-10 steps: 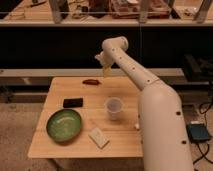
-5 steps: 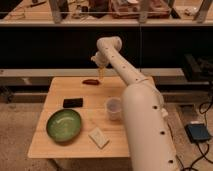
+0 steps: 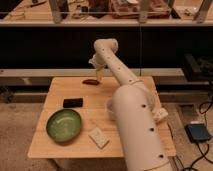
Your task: Place the pepper on the white sponge
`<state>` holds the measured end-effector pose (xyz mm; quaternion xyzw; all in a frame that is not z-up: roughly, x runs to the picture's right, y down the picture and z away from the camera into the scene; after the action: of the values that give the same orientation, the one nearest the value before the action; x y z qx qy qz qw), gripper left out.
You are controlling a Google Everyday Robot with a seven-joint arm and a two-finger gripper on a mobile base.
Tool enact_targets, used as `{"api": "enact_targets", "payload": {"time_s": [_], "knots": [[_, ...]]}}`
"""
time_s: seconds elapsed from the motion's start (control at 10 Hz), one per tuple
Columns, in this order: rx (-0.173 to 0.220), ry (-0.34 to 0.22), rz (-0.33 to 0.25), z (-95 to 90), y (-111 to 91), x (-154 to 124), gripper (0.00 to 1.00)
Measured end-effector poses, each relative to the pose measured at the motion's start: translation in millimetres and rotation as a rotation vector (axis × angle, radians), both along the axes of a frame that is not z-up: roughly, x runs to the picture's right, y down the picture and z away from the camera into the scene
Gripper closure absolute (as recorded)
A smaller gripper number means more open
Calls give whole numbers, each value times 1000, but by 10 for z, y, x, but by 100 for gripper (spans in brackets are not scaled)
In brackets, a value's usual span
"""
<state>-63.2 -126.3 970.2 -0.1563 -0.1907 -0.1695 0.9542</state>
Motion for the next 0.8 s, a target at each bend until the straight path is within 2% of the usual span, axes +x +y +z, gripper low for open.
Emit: {"api": "enact_targets", "payload": {"time_s": [0.5,0.8], "knots": [[-37,14,-19,161,288,-180,20],[-56,53,-15,313,433,-196,20]]}}
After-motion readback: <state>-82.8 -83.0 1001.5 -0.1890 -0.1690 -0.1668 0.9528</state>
